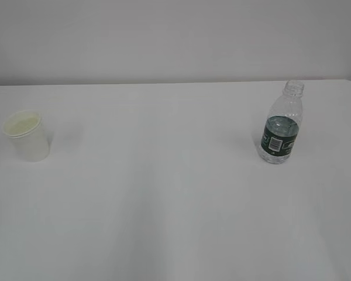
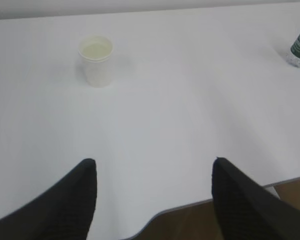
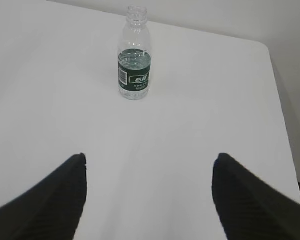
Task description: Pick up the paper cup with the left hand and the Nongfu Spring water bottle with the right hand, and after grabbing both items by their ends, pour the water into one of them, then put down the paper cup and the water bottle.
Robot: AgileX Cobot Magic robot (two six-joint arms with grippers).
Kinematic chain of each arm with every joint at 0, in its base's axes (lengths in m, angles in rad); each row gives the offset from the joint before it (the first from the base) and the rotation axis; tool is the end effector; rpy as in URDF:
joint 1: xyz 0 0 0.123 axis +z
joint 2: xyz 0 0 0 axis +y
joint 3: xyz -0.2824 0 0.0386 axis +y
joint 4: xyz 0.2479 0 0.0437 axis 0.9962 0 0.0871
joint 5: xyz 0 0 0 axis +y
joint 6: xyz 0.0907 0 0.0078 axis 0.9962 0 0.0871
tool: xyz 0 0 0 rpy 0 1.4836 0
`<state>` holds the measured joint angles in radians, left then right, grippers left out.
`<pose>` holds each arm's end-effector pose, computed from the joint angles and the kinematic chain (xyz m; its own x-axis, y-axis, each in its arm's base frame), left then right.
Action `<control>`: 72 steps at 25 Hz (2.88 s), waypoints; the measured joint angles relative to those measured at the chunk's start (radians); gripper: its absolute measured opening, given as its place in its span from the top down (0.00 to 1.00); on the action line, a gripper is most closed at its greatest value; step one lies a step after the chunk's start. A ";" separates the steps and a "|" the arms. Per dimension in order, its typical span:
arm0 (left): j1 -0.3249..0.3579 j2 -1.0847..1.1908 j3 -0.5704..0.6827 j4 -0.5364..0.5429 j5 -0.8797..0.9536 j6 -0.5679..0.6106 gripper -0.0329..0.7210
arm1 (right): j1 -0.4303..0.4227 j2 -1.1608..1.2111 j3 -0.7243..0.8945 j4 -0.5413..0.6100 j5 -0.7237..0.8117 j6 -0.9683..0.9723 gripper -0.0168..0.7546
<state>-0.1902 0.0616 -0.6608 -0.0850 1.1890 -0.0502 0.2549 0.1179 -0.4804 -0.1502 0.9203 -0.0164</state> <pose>-0.0209 -0.0033 0.3111 -0.4913 0.0115 -0.8709 0.2168 0.9700 -0.1095 0.0232 -0.0052 0.2827 -0.4157 -0.2187 -0.8828 -0.1932 0.9697 -0.1493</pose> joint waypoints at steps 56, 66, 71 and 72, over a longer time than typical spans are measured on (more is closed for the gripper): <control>0.000 -0.057 0.134 0.000 -0.085 0.000 0.35 | 0.000 -0.135 -0.014 0.030 0.222 0.029 0.21; 0.000 -0.057 0.134 0.000 -0.087 0.000 0.35 | 0.000 -0.134 -0.014 0.030 0.221 0.029 0.21; 0.000 -0.057 0.134 0.000 -0.087 0.000 0.35 | 0.000 -0.134 -0.014 0.030 0.221 0.029 0.21; 0.000 -0.057 0.134 0.000 -0.087 0.000 0.35 | 0.000 -0.134 -0.014 0.030 0.221 0.029 0.21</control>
<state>-0.1902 0.0041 -0.5272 -0.0850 1.1023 -0.0502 0.2549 -0.0166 -0.4948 -0.1197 1.1412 0.0129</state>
